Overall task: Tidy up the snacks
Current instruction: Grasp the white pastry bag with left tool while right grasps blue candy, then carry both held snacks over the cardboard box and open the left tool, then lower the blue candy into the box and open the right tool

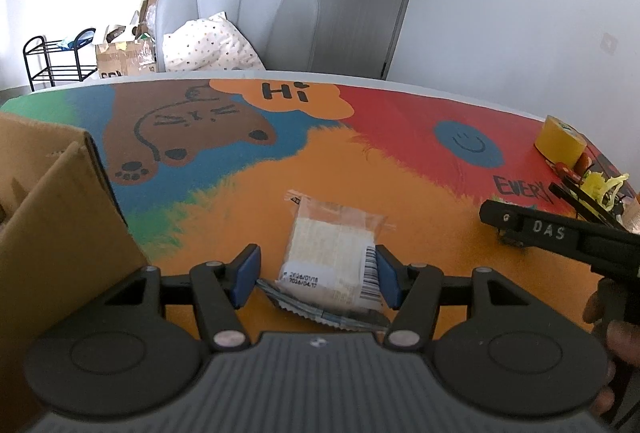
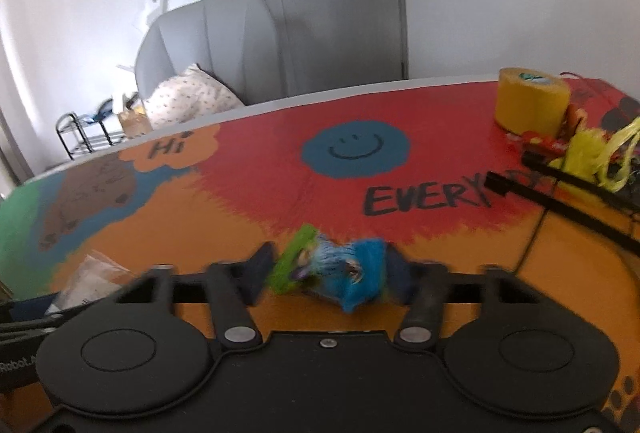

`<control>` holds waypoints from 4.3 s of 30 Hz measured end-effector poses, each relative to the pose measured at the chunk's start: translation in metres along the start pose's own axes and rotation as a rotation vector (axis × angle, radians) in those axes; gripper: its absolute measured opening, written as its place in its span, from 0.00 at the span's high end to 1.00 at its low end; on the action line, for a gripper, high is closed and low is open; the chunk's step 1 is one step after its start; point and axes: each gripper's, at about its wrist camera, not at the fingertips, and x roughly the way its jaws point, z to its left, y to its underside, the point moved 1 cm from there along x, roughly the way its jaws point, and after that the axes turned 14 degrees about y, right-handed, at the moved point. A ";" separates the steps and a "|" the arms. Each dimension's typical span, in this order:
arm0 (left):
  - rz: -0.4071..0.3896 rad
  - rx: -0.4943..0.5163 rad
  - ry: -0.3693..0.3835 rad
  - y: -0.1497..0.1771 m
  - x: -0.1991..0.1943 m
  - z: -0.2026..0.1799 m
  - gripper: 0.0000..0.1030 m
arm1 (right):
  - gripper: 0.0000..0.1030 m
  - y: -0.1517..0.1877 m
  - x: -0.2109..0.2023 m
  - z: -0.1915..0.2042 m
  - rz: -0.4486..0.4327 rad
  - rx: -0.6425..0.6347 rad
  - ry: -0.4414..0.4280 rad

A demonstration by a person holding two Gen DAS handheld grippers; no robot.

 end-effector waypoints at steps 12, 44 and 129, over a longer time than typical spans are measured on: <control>0.019 -0.025 0.039 0.020 -0.030 -0.011 0.43 | 0.66 0.024 -0.050 -0.012 0.003 -0.008 -0.056; -0.208 -0.026 0.003 0.014 -0.170 0.003 0.43 | 0.66 0.019 -0.153 0.046 -0.125 -0.047 -0.243; -0.308 -0.264 -0.267 0.057 -0.260 0.146 0.09 | 0.69 0.084 -0.125 0.132 0.061 -0.261 -0.219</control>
